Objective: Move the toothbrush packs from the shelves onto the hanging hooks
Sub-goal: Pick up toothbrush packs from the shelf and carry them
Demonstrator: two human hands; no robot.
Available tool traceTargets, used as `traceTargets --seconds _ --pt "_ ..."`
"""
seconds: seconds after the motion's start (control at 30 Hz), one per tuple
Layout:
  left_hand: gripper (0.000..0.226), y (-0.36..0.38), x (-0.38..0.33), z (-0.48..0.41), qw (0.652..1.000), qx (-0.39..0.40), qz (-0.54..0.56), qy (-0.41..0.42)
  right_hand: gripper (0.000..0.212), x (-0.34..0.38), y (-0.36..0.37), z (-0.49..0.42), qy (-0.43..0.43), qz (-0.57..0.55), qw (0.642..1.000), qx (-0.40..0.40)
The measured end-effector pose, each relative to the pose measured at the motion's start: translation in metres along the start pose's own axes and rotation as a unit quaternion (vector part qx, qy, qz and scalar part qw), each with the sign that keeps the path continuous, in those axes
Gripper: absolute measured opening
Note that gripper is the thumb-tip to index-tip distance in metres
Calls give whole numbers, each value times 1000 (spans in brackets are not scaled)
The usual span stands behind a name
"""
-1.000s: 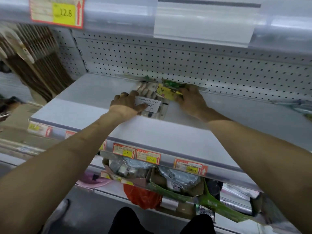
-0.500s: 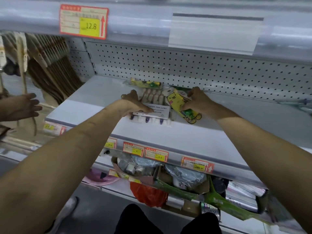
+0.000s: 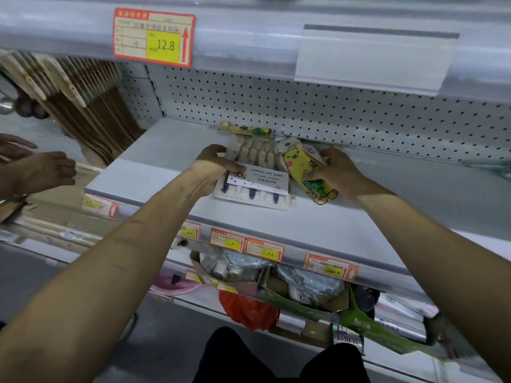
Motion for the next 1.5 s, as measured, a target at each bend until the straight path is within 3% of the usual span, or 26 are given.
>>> traceTargets --seconds 0.1,0.17,0.3,0.57,0.77,0.93,1.1,1.23,1.5 --pt "73 2 4 4 997 24 58 -36 35 -1 -4 7 9 -28 1000 -10" --pt "61 4 5 9 993 56 84 -57 33 -5 -6 15 59 -93 994 -23" --pt "69 1 2 20 985 73 132 -89 53 -2 -10 35 123 -165 977 -46" --pt "79 2 -3 31 978 115 154 -82 65 8 -30 77 104 -242 958 -110" --pt "65 6 6 40 977 121 151 -90 42 -11 -52 109 164 -249 939 -174" --pt "45 30 4 67 980 160 103 -63 40 -34 -79 132 169 -330 909 -192" --pt "40 84 -4 123 973 209 86 -38 45 -60 -140 189 143 -337 909 -199" --pt "55 148 -5 192 965 248 76 -44 45 -95 -218 248 143 -338 900 -235" --pt "42 298 -3 377 929 365 50 -27 34 -194 -398 395 151 -316 873 -340"
Point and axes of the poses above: each hand's wrist, its own z-axis away from the middle knuckle, its own y-axis out of the palm, x = y × z, the point moved 5 cm from there along -z, towards the middle knuckle, and after that the axes turned 12 degrees about -x, right-handed, at the moved point
